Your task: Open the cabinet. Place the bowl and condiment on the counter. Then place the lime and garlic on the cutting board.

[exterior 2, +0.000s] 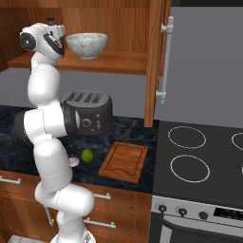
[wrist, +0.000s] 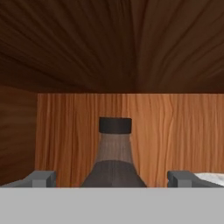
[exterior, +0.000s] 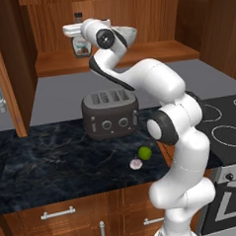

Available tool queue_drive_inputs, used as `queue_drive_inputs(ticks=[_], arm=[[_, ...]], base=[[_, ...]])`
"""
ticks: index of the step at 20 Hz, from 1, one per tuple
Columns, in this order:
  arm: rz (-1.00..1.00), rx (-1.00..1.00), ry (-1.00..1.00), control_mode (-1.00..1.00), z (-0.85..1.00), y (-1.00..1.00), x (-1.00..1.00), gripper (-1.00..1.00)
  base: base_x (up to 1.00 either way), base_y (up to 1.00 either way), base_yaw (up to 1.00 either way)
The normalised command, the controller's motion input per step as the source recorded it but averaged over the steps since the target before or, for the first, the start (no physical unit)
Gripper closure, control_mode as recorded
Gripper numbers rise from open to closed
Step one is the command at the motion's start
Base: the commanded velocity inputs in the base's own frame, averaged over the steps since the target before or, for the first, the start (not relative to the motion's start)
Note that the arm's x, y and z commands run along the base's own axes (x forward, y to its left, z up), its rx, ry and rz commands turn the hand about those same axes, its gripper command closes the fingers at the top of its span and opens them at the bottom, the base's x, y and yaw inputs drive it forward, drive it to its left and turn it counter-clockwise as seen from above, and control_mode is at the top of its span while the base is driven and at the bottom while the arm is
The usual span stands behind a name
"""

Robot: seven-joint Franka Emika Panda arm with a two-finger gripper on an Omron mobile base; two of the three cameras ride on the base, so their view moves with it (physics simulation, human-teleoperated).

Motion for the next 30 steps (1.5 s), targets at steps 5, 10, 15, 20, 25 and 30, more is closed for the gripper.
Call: queue_drive_inputs(ticks=[5, 10, 15, 20, 25, 30], arm=[[0.00, 0.00, 0.00, -1.00, 0.00, 0.00, 0.09, -1.00], [0.00, 0.00, 0.00, -1.00, 0.00, 0.00, 0.04, -1.00], [0.00, 0.00, 0.00, -1.00, 0.00, 0.00, 0.00, -1.00], [0.00, 0.00, 0.00, -1.00, 0.01, -0.04, 0.00, -1.00], [0.00, 0.00, 0.02, -1.00, 0.14, -0.11, 0.00, -1.00], [0.00, 0.00, 0.10, -1.00, 0.08, -0.01, 0.11, -1.00]], base=[[0.00, 0.00, 0.00], [0.00, 0.00, 0.00], [0.00, 0.00, 0.00], [0.00, 0.00, 0.00], [0.00, 0.00, 0.00], [0.00, 0.00, 0.00]])
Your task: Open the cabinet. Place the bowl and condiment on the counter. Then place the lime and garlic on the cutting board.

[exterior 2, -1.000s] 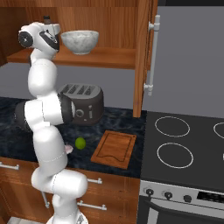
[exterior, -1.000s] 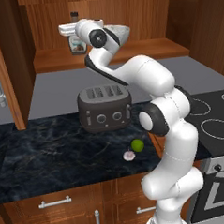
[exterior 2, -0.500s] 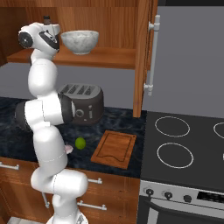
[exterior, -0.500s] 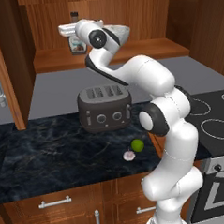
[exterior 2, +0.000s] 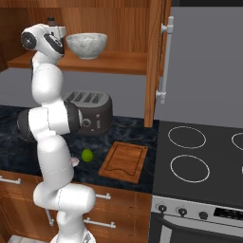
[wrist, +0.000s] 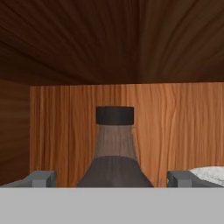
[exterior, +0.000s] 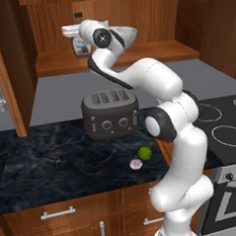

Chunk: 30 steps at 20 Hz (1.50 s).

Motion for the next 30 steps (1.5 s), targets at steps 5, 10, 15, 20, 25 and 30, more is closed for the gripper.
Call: queue_drive_inputs(ticks=[5, 10, 15, 20, 25, 30], arm=[[0.00, 0.00, 0.12, -1.00, 0.16, 0.00, 0.17, -1.00], [0.00, 0.00, 0.07, -1.00, 0.19, 0.00, 0.09, -1.00], [0.00, 0.00, 0.08, -1.00, 0.00, 0.00, 0.06, -1.00], [0.00, 0.00, 0.05, -1.00, -0.02, 0.00, 0.07, -1.00], [0.00, 0.00, 0.00, -1.00, -0.02, 0.00, 0.00, -1.00], [0.00, 0.00, 0.00, -1.00, -0.02, 0.00, 0.01, -1.00]], base=[[0.00, 0.00, 0.00], [0.00, 0.00, 0.00], [0.00, 0.00, 0.00], [0.00, 0.00, 0.00], [0.00, 0.00, 0.00], [0.00, 0.00, 0.00]])
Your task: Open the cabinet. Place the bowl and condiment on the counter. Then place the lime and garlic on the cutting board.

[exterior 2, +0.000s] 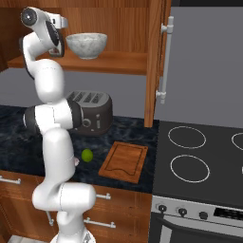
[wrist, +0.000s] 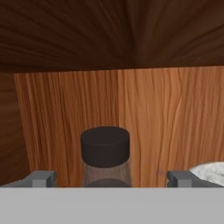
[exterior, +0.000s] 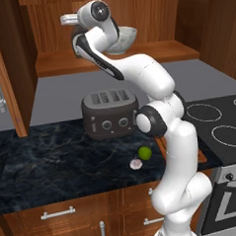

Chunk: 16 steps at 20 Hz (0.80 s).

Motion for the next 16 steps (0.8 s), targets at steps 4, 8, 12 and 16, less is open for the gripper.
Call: queue_drive_inputs(ticks=[4, 8, 12, 16], arm=[[0.00, 0.00, -0.01, -1.00, -0.14, 0.00, 0.00, -1.00], [0.00, 0.00, 0.00, -1.00, -0.03, 0.00, 0.00, -1.00], [0.00, 0.00, 0.00, -1.00, 0.00, 0.00, 0.00, -1.00], [0.00, 0.00, 0.00, -1.00, 0.00, 0.00, 0.00, -1.00]], base=[[0.00, 0.00, 0.00], [0.00, 0.00, 0.00], [0.00, 0.00, 0.00], [0.00, 0.00, 0.00]])
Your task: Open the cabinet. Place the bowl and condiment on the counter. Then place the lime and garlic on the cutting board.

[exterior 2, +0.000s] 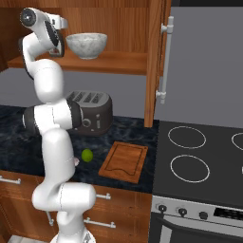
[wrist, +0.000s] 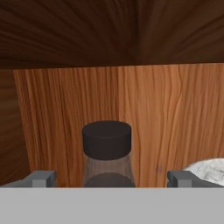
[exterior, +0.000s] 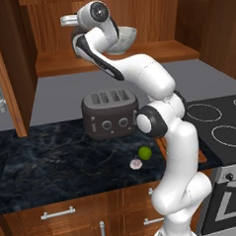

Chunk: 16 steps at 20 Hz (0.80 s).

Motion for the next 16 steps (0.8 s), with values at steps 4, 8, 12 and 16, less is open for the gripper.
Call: queue_drive_inputs(ticks=[4, 8, 12, 16], arm=[[0.00, 0.00, 0.00, -1.00, 0.00, 0.00, 0.01, -1.00], [0.00, 0.00, 0.00, -1.00, -0.01, 0.00, 0.08, -1.00], [0.00, 0.00, 0.00, -1.00, -0.04, 0.00, 0.09, -1.00], [0.00, 0.00, 0.00, -1.00, -0.05, 0.00, 0.04, -1.00]], base=[[0.00, 0.00, 0.00], [0.00, 0.00, 0.00], [0.00, 0.00, 0.00], [0.00, 0.00, 0.00]])
